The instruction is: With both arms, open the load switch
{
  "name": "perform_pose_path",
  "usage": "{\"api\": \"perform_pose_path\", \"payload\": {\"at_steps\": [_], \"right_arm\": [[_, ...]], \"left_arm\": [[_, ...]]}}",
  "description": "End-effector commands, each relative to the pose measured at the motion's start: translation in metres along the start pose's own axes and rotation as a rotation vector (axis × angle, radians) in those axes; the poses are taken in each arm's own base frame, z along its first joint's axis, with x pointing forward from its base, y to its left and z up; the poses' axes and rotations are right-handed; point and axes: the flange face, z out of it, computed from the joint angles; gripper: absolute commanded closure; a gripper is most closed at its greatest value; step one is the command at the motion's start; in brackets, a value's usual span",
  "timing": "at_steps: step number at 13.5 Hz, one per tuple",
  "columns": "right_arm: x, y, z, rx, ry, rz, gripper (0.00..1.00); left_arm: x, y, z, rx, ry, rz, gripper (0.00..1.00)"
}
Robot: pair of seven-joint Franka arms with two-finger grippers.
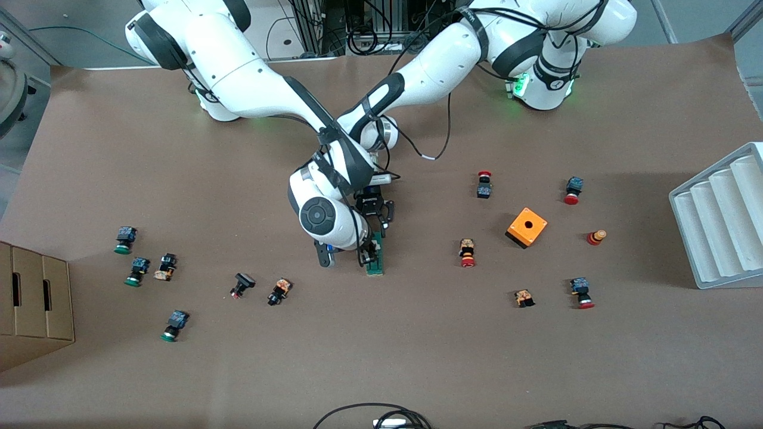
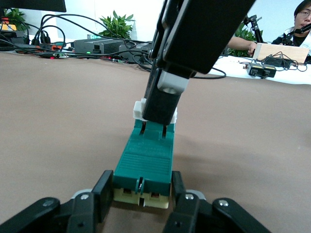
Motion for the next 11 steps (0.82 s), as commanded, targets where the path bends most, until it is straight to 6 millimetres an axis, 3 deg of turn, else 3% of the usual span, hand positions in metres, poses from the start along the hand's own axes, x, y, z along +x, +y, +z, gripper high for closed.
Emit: {"api": "perform_pose_path", "payload": {"at_steps": [1,11], "right_arm": [[-0.0033,0.0037,-0.0031,0.018,0.011,-0.006,0.8],[-0.0025,0.0037,-0.0007,0.019,0.016,-0.012,0.91]], "left_arm": [[-0.001,-0.0022,0.0024,0.013,-0.007,0.002,0.45],[-0.0015,-0.0022,0.0026,0.013,-0.007,0.002,0.45]]}}
